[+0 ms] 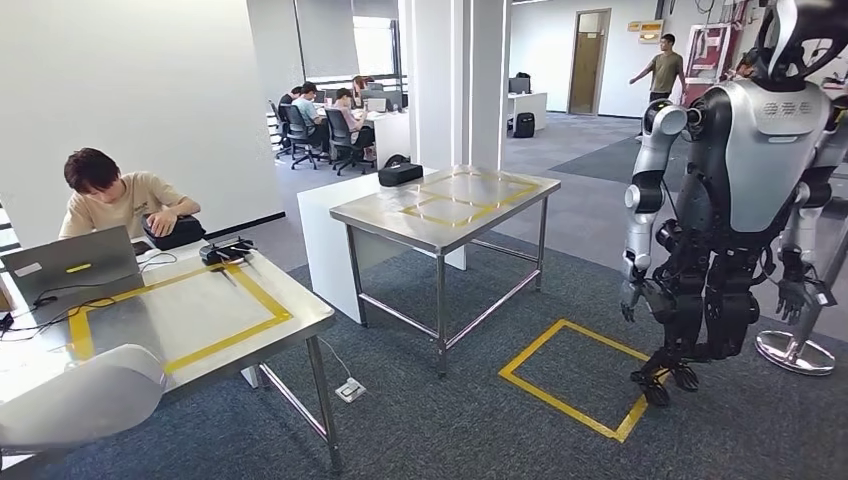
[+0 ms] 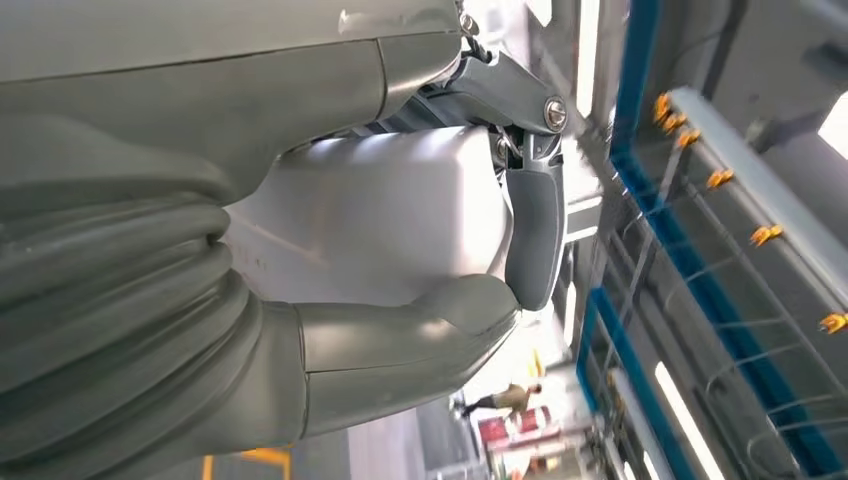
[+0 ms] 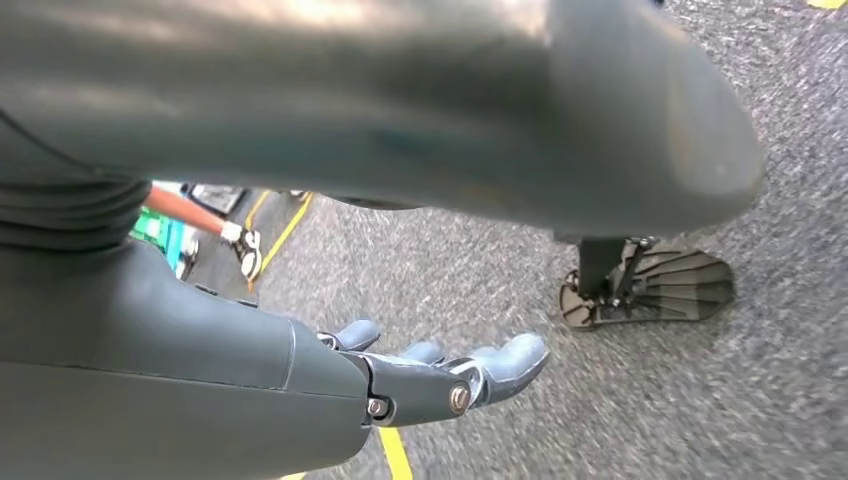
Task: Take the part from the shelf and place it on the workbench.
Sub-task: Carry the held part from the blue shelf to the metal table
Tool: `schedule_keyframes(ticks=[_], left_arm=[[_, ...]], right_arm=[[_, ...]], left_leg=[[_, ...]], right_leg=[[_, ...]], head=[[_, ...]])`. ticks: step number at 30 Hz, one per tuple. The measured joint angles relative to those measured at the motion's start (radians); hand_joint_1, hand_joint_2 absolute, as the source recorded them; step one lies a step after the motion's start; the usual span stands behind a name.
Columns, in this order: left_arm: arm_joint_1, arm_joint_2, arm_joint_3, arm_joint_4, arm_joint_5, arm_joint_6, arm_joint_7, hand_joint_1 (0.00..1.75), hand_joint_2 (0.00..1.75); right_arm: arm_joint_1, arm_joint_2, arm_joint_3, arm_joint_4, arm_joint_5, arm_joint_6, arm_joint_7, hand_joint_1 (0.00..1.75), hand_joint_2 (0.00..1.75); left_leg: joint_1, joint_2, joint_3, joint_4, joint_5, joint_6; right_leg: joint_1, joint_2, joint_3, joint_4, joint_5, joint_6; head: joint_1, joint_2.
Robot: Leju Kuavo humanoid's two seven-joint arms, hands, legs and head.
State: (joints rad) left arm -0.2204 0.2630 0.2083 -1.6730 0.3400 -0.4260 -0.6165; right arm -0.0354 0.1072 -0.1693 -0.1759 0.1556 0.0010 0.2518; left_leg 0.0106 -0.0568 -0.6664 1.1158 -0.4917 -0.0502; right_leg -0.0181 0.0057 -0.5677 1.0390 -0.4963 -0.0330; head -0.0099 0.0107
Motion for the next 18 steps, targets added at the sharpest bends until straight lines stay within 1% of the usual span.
schedule_keyframes(ticks=[1, 2, 3, 4, 5, 6, 7, 8, 9, 10, 11, 12, 13, 14, 15, 16, 17, 18], left_arm=[[-0.002, -0.002, 0.0, -0.001, -0.003, 0.008, -0.004, 1.75, 1.75], [0.0, -0.004, 0.0, -0.002, -0.006, 0.014, -0.008, 1.75, 1.75], [0.004, -0.007, 0.0, -0.002, -0.01, 0.018, -0.012, 1.75, 1.75], [0.008, -0.009, 0.0, -0.003, -0.013, 0.021, -0.016, 1.75, 1.75], [0.012, -0.012, 0.0, -0.004, -0.017, 0.022, -0.021, 1.75, 1.75], [0.013, -0.013, 0.0, -0.006, -0.019, 0.023, -0.025, 1.75, 1.75], [0.013, -0.015, 0.0, -0.009, -0.022, 0.023, -0.029, 1.75, 1.75], [0.013, -0.016, 0.0, -0.012, -0.025, 0.025, -0.032, 1.75, 1.75], [0.013, -0.018, 0.0, -0.014, -0.027, 0.027, -0.034, 1.75, 1.75], [0.014, -0.019, 0.0, -0.016, -0.03, 0.029, -0.036, 1.75, 1.75], [0.017, -0.02, 0.0, -0.018, -0.032, 0.032, -0.037, 1.75, 1.75], [0.021, -0.021, 0.0, -0.02, -0.034, 0.034, -0.039, 1.75, 1.75], [0.025, -0.021, 0.001, -0.024, -0.035, 0.037, -0.041, 1.75, 1.75], [0.029, -0.022, 0.001, -0.027, -0.036, 0.04, -0.044, 1.75, 1.75], [0.032, -0.023, 0.001, -0.031, -0.037, 0.042, -0.046, 1.75, 1.75], [0.034, -0.026, 0.001, -0.032, -0.038, 0.043, -0.047, 1.75, 1.75], [0.036, -0.028, 0.001, -0.032, -0.038, 0.043, -0.048, 1.75, 1.75], [0.04, -0.031, 0.001, -0.032, -0.039, 0.043, -0.048, 1.75, 1.75]], right_arm=[[0.002, 0.0, -0.002, 0.0, 0.0, 0.0, 0.0, 0.0, 0.0], [0.004, 0.0, -0.003, 0.0, 0.0, 0.0, 0.0, 0.0, 0.0], [0.006, 0.0, -0.004, 0.0, 0.0, 0.0, 0.0, 0.0, 0.0], [0.007, 0.001, -0.004, 0.0, 0.0, 0.0, 0.0, 0.0, 0.0], [0.008, 0.002, -0.005, 0.0, 0.0, 0.0, 0.0, 0.0, 0.0], [0.007, 0.003, -0.006, 0.0, 0.0, 0.0, 0.0, 0.0, 0.0], [0.007, 0.004, -0.007, 0.0, 0.0, 0.0, 0.0, 0.0, 0.0], [0.007, 0.005, -0.007, 0.0, 0.0, 0.0, 0.0, 0.0, 0.0], [0.007, 0.005, -0.008, 0.0, 0.0, 0.0, 0.0, 0.0, 0.0], [0.007, 0.006, -0.009, 0.0, 0.0, 0.0, 0.0, 0.0, 0.0], [0.006, 0.006, -0.009, 0.0, 0.0, 0.0, 0.0, 0.0, 0.0], [0.005, 0.006, -0.01, 0.0, 0.0, 0.0, 0.0, 0.0, 0.0], [0.004, 0.006, -0.01, 0.0, 0.0, -0.001, 0.0, 0.0, 0.0], [0.003, 0.006, -0.01, 0.0, 0.0, -0.001, -0.001, 0.0, 0.0], [0.004, 0.006, -0.01, 0.0, 0.0, -0.001, -0.001, 0.0, 0.0], [0.006, 0.006, -0.01, 0.0, 0.0, -0.001, -0.002, 0.0, 0.0], [0.009, 0.006, -0.01, 0.0, 0.0, -0.001, -0.002, 0.0, 0.0], [0.012, 0.006, -0.01, 0.0, 0.0, -0.002, -0.002, 0.0, 0.0]], left_leg=[[0.0, 0.029, -0.03, 0.063, -0.033, -0.004], [0.001, 0.043, -0.06, 0.127, -0.059, -0.007], [0.002, 0.049, -0.079, 0.17, -0.071, -0.01], [0.003, 0.052, -0.081, 0.177, -0.065, -0.01], [0.003, 0.057, -0.061, 0.144, -0.04, -0.01], [0.002, 0.07, -0.023, 0.078, -0.006, -0.008], [-0.002, 0.093, 0.014, 0.01, 0.017, -0.003], [-0.006, 0.11, 0.045, -0.044, 0.034, 0.005], [-0.01, 0.122, 0.061, -0.075, 0.039, 0.013], [-0.014, 0.121, 0.063, -0.083, 0.036, 0.021], [-0.013, 0.108, 0.062, -0.084, 0.038, 0.028], [-0.011, 0.095, 0.062, -0.086, 0.039, 0.033], [-0.008, 0.084, 0.063, -0.089, 0.041, 0.04], [-0.004, 0.073, 0.065, -0.091, 0.043, 0.046], [0.0, 0.062, 0.066, -0.093, 0.045, 0.051], [0.0, 0.05, 0.065, -0.093, 0.046, 0.054], [0.001, 0.037, 0.063, -0.092, 0.046, 0.055], [0.001, 0.022, 0.062, -0.091, 0.046, 0.055]], right_leg=[[0.002, -0.014, 0.0, -0.001, -0.001, -0.004], [0.003, -0.029, 0.001, 0.0, -0.002, -0.006], [0.004, -0.044, 0.001, 0.0, -0.004, -0.007], [0.004, -0.058, 0.002, 0.0, -0.006, -0.007], [0.004, -0.072, 0.004, 0.0, -0.008, -0.006], [0.005, -0.086, 0.008, 0.0, -0.011, -0.003], [0.007, -0.098, 0.012, 0.001, -0.015, 0.001], [0.01, -0.109, 0.016, 0.001, -0.018, 0.005], [0.013, -0.119, 0.019, 0.001, -0.021, 0.01], [0.015, -0.129, 0.022, 0.0, -0.023, 0.015], [0.017, -0.14, 0.026, -0.002, -0.025, 0.02], [0.016, -0.142, 0.028, -0.001, -0.029, 0.026], [0.015, -0.126, 0.027, 0.007, -0.037, 0.032], [0.013, -0.098, 0.017, 0.032, -0.055, 0.037], [0.011, -0.062, -0.004, 0.079, -0.081, 0.041], [0.01, -0.033, -0.036, 0.145, -0.113, 0.043], [0.01, -0.018, -0.072, 0.216, -0.14, 0.043], [0.01, -0.012, -0.103, 0.268, -0.152, 0.043]], head=[[-0.002, 0.0], [-0.002, 0.0], [-0.002, 0.0], [-0.002, 0.0], [-0.002, 0.0], [-0.003, 0.0], [-0.003, 0.0], [-0.003, 0.0], [-0.003, 0.0], [-0.002, 0.0], [-0.002, 0.0], [-0.001, 0.0], [-0.001, 0.0], [0.0, 0.0], [0.002, 0.0], [0.003, 0.0], [0.004, 0.0], [0.004, 0.0]])
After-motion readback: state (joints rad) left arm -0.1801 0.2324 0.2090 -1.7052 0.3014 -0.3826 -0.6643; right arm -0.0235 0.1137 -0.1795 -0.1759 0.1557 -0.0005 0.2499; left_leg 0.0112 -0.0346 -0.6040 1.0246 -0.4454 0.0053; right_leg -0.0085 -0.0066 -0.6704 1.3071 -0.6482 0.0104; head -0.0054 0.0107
